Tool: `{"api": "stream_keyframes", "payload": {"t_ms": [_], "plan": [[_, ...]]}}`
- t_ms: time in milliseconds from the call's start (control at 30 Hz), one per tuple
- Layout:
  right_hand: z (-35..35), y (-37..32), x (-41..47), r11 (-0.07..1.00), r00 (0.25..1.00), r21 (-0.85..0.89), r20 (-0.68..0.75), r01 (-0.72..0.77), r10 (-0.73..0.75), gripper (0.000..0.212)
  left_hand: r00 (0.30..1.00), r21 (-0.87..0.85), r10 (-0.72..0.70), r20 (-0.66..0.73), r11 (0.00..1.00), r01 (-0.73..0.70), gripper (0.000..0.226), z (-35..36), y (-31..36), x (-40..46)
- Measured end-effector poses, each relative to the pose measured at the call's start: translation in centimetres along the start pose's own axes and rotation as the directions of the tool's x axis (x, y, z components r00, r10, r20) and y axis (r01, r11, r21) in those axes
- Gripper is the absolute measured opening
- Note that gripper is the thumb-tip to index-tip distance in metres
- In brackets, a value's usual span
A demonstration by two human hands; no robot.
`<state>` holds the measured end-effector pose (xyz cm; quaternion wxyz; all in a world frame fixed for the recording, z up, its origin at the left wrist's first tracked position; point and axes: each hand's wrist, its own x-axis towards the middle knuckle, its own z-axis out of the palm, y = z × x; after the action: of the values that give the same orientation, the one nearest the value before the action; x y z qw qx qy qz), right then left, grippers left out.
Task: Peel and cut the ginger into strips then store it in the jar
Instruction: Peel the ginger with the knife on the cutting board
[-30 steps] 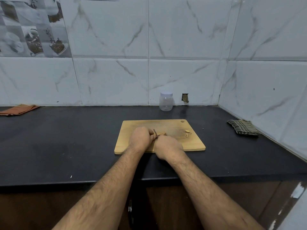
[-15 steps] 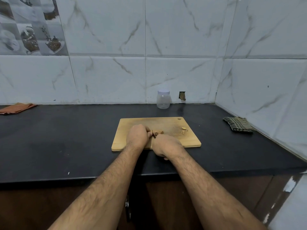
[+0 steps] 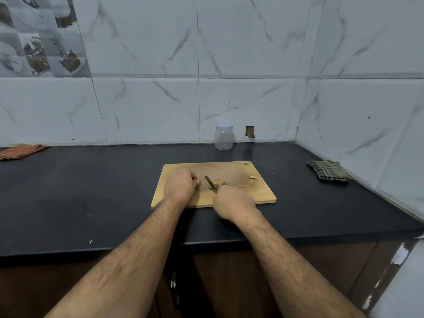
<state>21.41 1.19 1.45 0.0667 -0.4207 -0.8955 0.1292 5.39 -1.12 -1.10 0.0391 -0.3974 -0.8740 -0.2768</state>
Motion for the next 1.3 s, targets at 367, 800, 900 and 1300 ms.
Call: {"api": "stream_keyframes", "payload": {"t_ms": [367,800,900,1300], "plan": [[-1.4,5.0,2.4,0.904,0.977,0.371,0.099,-0.212,0.188,0.016,0.966,0.198,0.212,-0.146,0.963,-0.182,0.029,0.6,1.4,-0.2],[-1.3,6.3,1.5,0.941,0.959,0.202,0.142,-0.271,0.246,0.021,0.964,0.172,0.266,-0.008,0.95,-0.261,0.025,1.7,2.5,-0.6],[-1.4,6.3,1.8,0.935,0.959,0.215,0.092,-0.282,0.267,0.026,0.966,0.177,0.257,-0.003,0.951,-0.253,0.024,1.4,2.7,-0.7],[-1.4,7.8,2.2,0.921,0.989,0.361,0.036,-0.149,0.146,0.024,0.983,0.093,0.179,0.036,0.979,-0.182,0.026,1.6,2.8,-0.5]]}}
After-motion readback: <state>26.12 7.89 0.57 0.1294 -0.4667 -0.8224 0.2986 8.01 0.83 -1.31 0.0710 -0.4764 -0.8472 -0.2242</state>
